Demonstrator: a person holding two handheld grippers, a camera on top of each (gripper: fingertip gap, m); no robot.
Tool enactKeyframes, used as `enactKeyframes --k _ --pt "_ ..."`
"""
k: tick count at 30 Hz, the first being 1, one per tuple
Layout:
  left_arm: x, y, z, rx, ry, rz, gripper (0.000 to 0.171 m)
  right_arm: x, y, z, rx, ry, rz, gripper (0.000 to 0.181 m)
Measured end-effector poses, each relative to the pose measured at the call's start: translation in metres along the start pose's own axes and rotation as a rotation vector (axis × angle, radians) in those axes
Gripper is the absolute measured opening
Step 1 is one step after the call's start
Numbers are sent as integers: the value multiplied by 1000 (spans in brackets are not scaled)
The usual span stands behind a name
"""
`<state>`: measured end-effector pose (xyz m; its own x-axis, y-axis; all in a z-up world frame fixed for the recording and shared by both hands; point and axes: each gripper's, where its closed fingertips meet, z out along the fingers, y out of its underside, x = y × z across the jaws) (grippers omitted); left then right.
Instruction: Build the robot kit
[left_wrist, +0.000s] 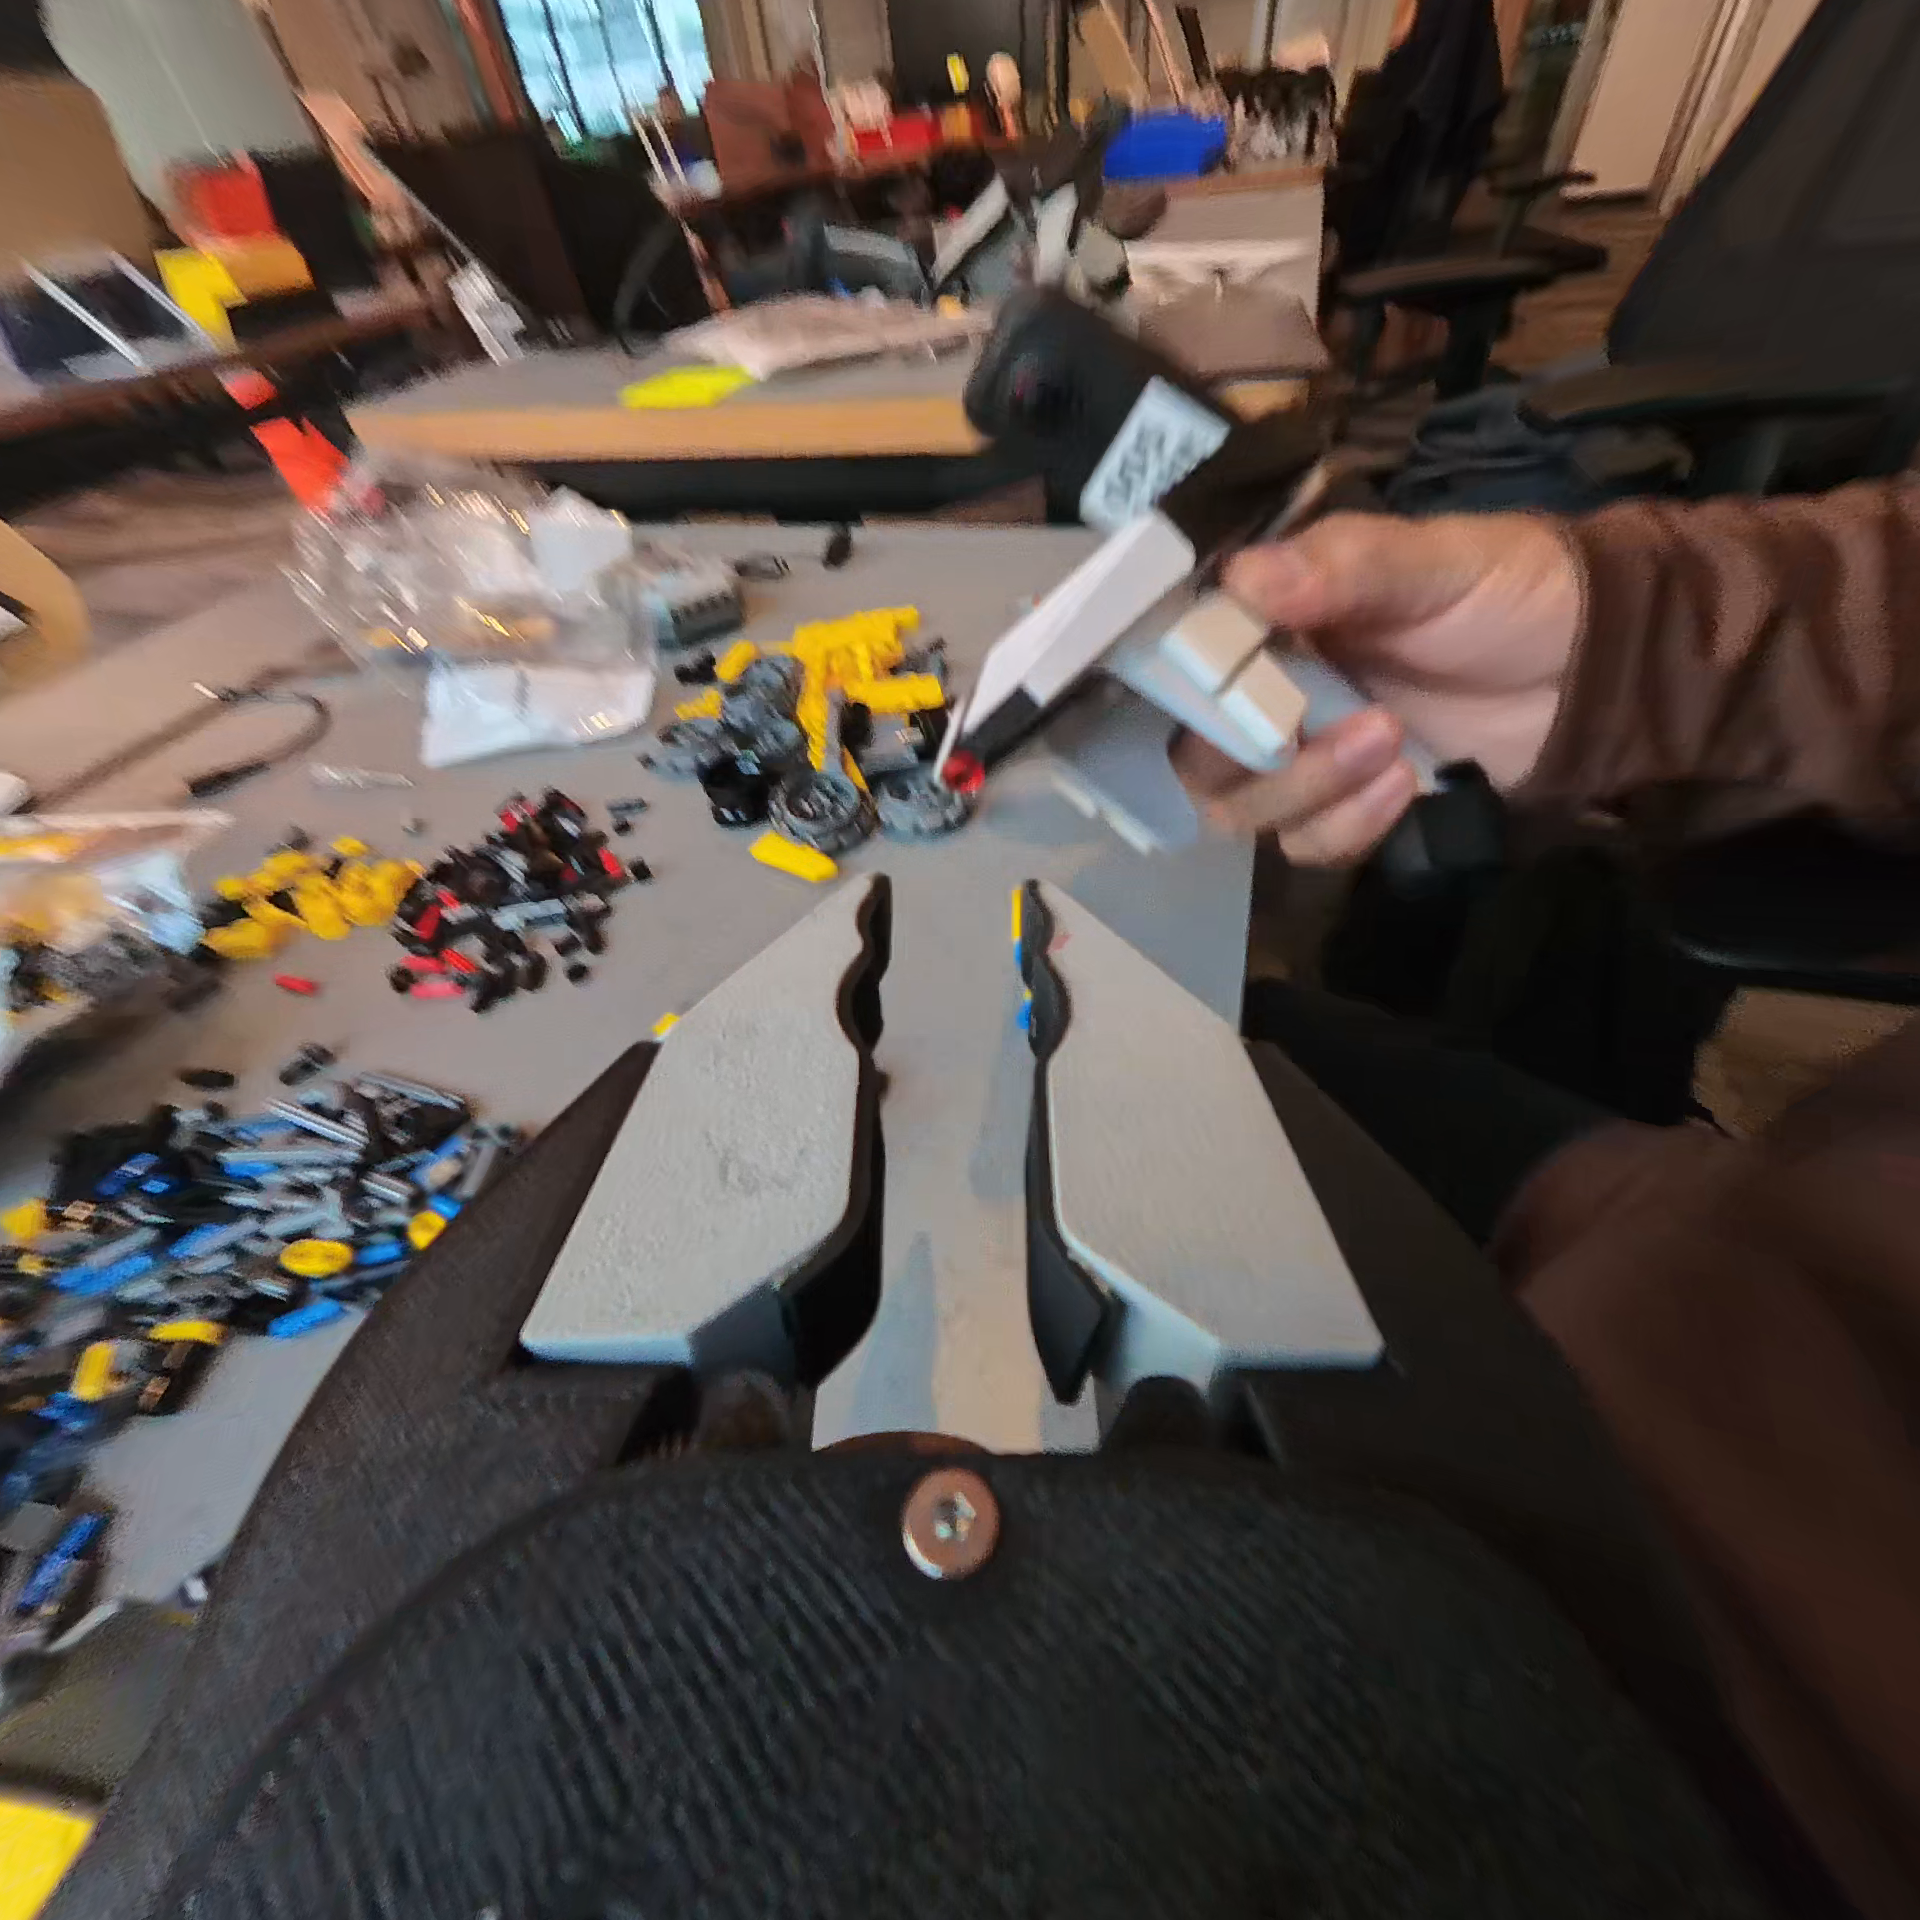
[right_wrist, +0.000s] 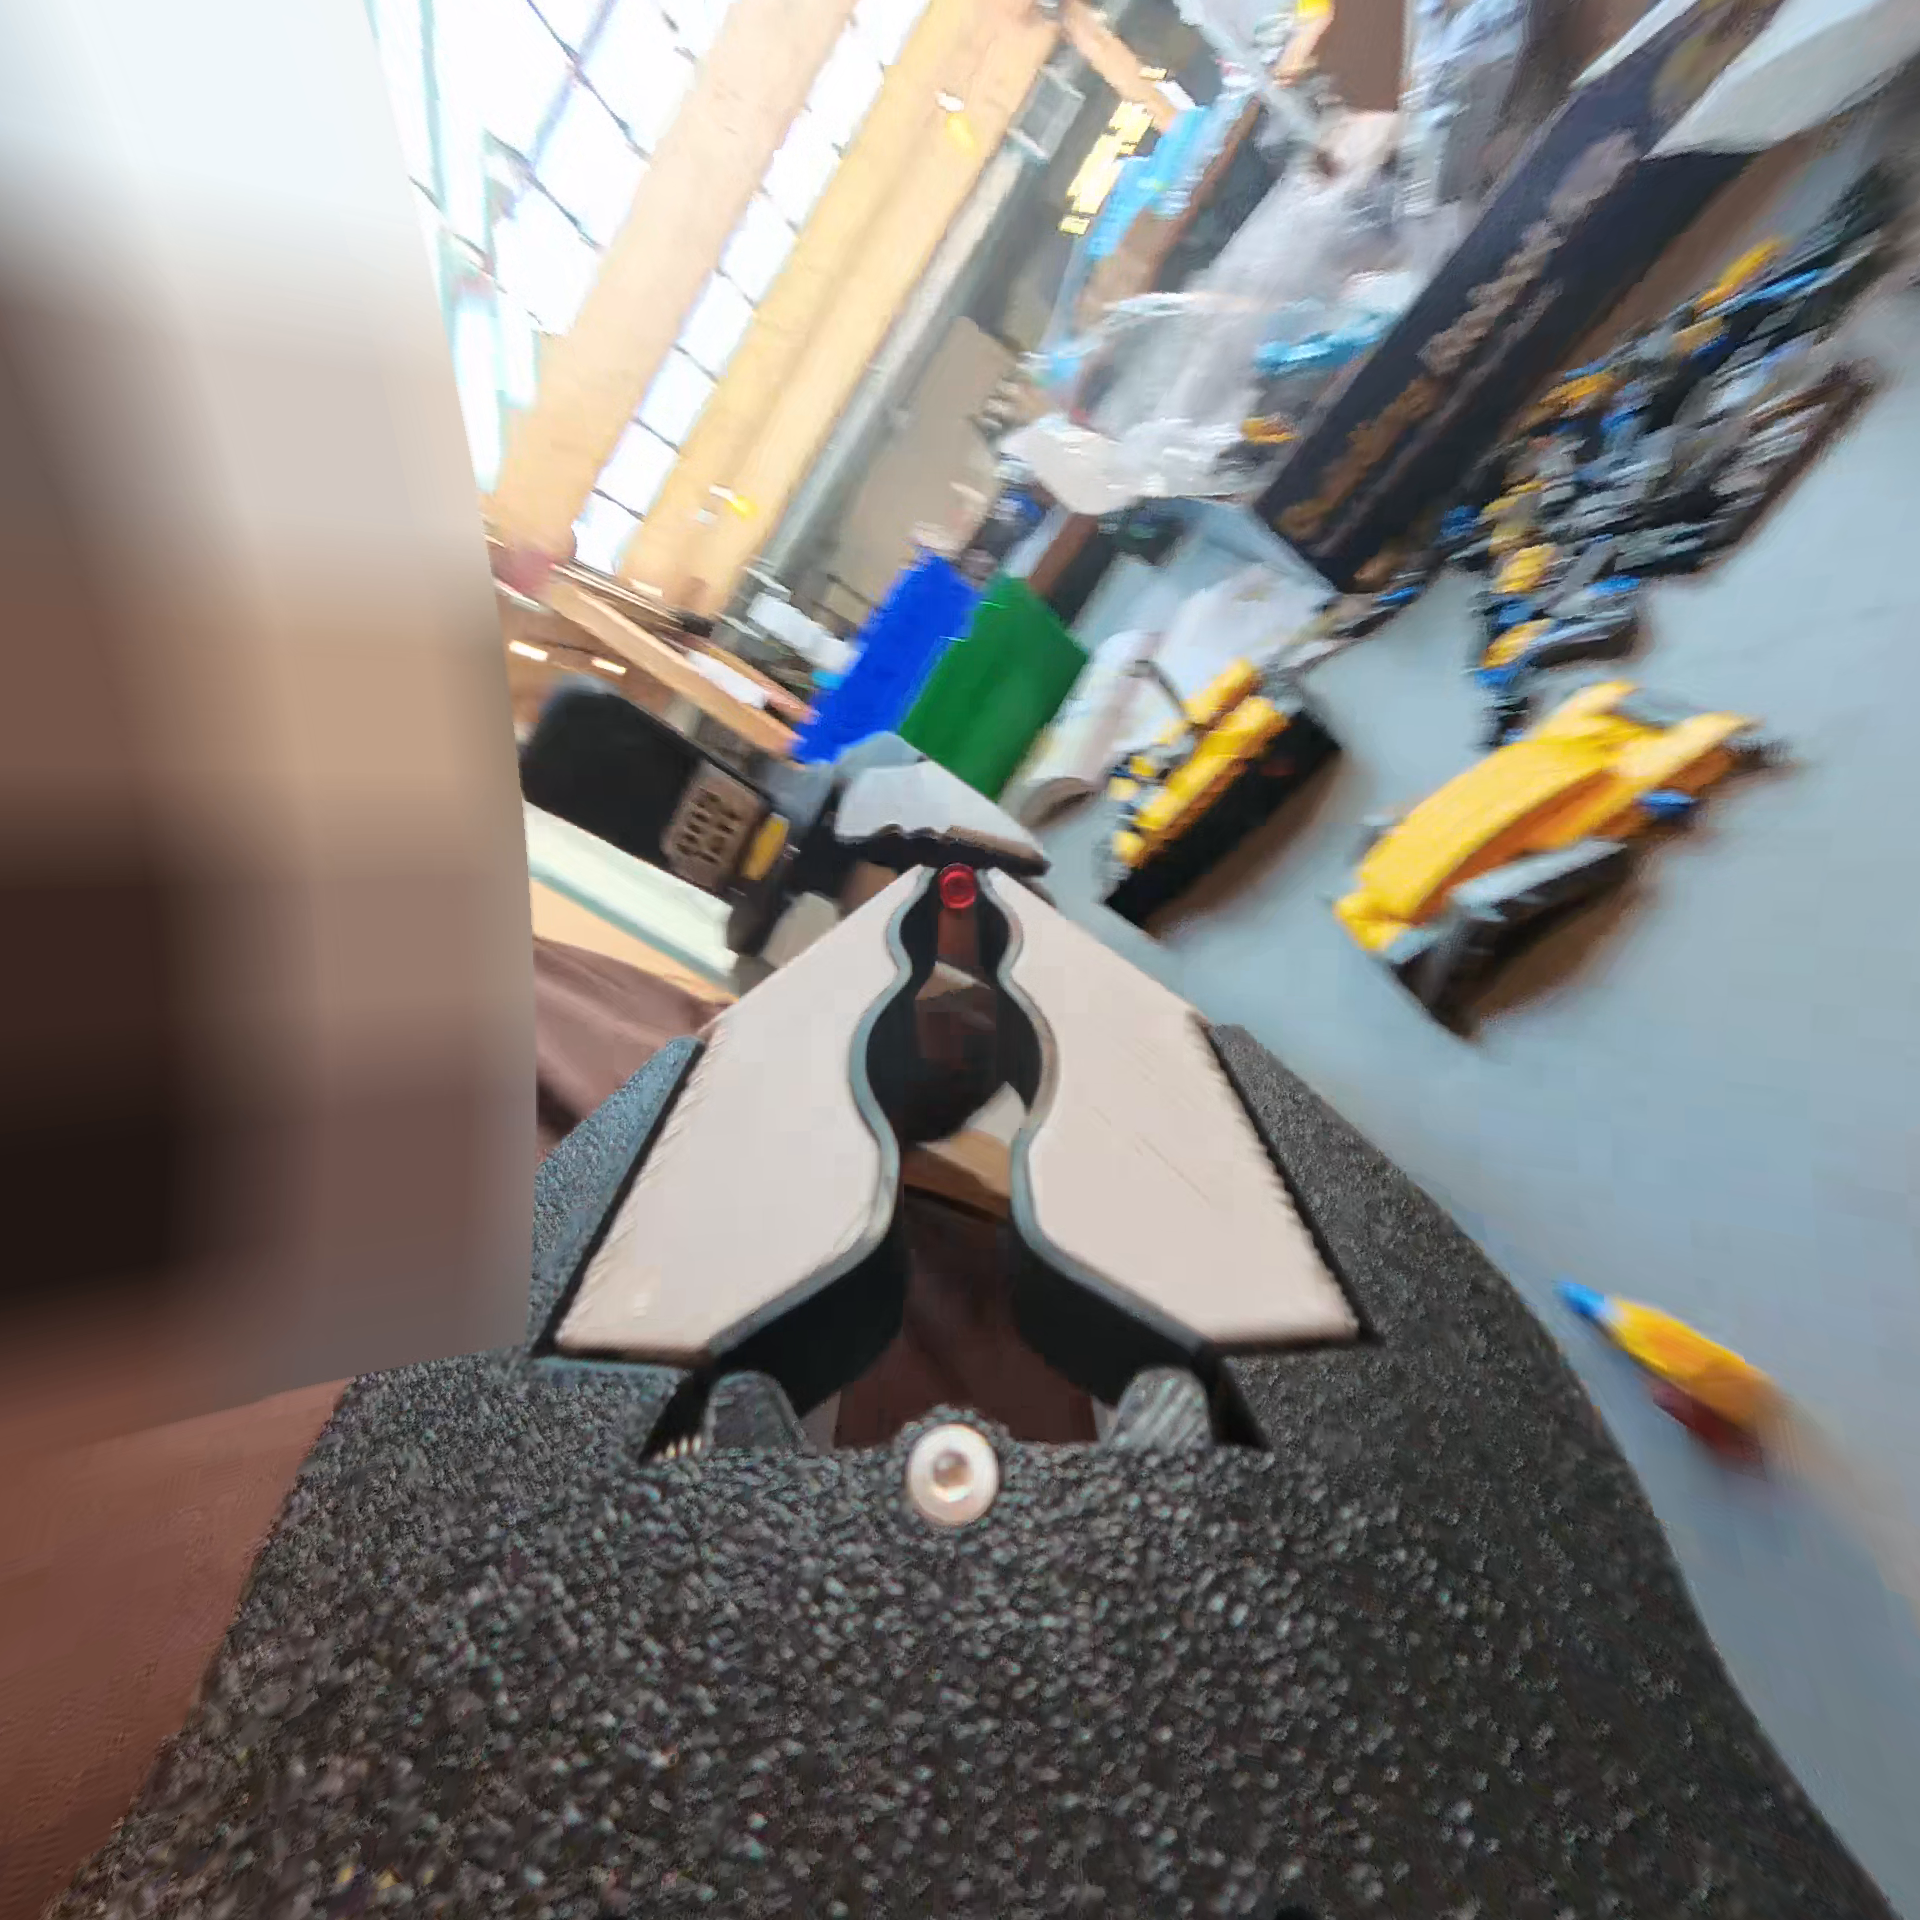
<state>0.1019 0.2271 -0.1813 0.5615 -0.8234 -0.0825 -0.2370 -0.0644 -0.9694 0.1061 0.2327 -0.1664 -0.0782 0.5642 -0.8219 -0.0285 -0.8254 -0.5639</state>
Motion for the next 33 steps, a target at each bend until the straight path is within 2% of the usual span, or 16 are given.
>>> enactKeyframes --k 4,6,8,15,22,33 --pt "18 44 18 -209 133 -84 25 37 9 -41 -104 339 -243 6" --pt "23 60 26 -298 163 -80 25 53 19 -56 -163 454 -308 6" --pt "23 63 35 -332 164 -46 26 65 29 -67 -215 526 -348 6" --pt "25 85 64 -509 207 47 22 76 41 -71 -307 613 -508 6" --pt "28 84 75 -519 241 47 7 89 47 -67 -465 702 -741 6" --pt "30 84 76 -516 267 55 3 86 46 -66 -478 678 -742 6"
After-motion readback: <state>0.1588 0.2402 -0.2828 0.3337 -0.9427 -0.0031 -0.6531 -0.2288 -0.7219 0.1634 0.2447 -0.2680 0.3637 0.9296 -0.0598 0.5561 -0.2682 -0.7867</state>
